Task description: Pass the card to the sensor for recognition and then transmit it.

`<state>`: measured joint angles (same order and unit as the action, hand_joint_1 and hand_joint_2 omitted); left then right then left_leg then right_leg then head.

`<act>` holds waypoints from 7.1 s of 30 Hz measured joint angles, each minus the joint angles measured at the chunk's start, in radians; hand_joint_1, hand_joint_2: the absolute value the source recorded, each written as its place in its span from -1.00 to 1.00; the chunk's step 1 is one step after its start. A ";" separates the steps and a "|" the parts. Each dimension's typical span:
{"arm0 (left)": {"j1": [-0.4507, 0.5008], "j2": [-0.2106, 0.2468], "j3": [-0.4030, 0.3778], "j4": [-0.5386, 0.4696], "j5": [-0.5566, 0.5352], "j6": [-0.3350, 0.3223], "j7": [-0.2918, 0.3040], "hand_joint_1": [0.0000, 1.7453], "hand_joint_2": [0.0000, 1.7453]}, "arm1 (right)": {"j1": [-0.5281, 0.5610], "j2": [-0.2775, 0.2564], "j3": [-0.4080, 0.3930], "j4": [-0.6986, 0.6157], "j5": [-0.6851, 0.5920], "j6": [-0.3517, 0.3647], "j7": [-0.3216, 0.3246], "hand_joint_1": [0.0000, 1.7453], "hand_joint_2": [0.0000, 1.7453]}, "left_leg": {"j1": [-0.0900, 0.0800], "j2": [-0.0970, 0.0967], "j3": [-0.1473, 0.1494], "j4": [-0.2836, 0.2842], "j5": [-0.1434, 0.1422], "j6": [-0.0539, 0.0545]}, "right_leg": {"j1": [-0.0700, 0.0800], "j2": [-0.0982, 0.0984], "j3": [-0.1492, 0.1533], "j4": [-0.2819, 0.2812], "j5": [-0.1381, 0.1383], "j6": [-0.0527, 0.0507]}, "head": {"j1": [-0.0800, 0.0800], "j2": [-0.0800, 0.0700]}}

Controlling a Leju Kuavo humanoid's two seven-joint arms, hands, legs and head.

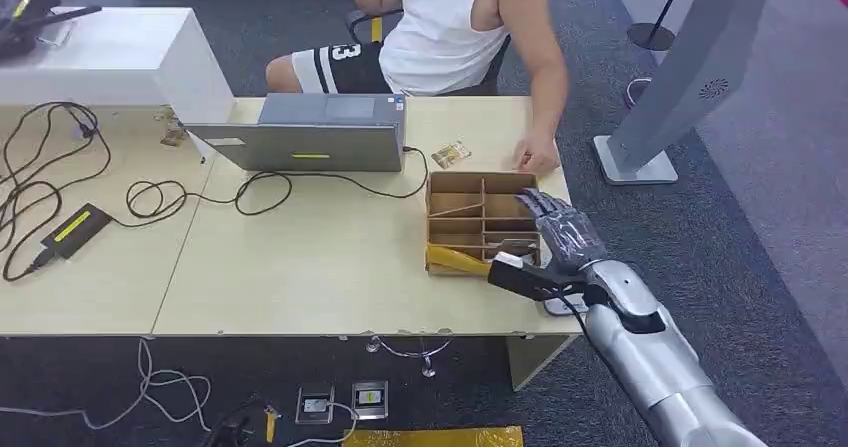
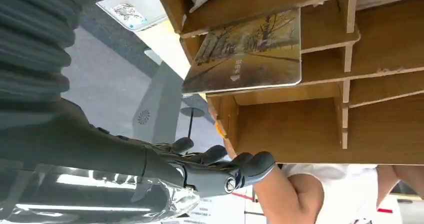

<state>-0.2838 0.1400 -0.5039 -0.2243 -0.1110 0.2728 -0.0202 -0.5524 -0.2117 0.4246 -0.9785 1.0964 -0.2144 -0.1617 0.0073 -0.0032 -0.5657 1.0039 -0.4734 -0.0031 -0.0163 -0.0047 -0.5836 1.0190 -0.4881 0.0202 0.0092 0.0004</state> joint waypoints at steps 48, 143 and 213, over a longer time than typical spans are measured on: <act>-0.012 0.000 0.000 0.000 -0.019 -0.011 0.000 -1.00 -1.00 | -0.013 0.055 0.043 0.025 -0.039 0.010 -0.001 0.74 1.00 | 0.000 0.000 0.000 0.000 0.000 0.000 | 0.000 0.000 0.000 0.000 0.000 0.000 | 0.000 0.000; -0.027 -0.010 0.000 -0.008 -0.066 -0.024 0.000 -1.00 -1.00 | -0.011 0.032 0.009 0.044 -0.063 -0.002 -0.042 -1.00 1.00 | 0.000 0.001 0.000 0.000 0.000 0.000 | 0.000 0.001 0.000 0.000 0.000 0.000 | 0.000 0.000; -0.030 -0.015 0.000 -0.008 -0.114 -0.016 0.000 -1.00 -1.00 | -0.277 -0.014 -0.117 -0.006 -0.217 -0.142 -0.043 0.96 1.00 | 0.000 0.001 0.001 0.000 0.001 0.000 | 0.000 0.002 0.000 0.000 0.001 0.000 | 0.000 0.000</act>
<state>-0.3134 0.1251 -0.5043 -0.2327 -0.2255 0.2563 -0.0206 -0.8298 -0.2254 0.3075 -0.9850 0.8797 -0.3559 -0.2052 0.0072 -0.0020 -0.5652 1.0044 -0.4729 -0.0030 -0.0164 -0.0029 -0.5841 1.0192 -0.4871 0.0201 0.0092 0.0004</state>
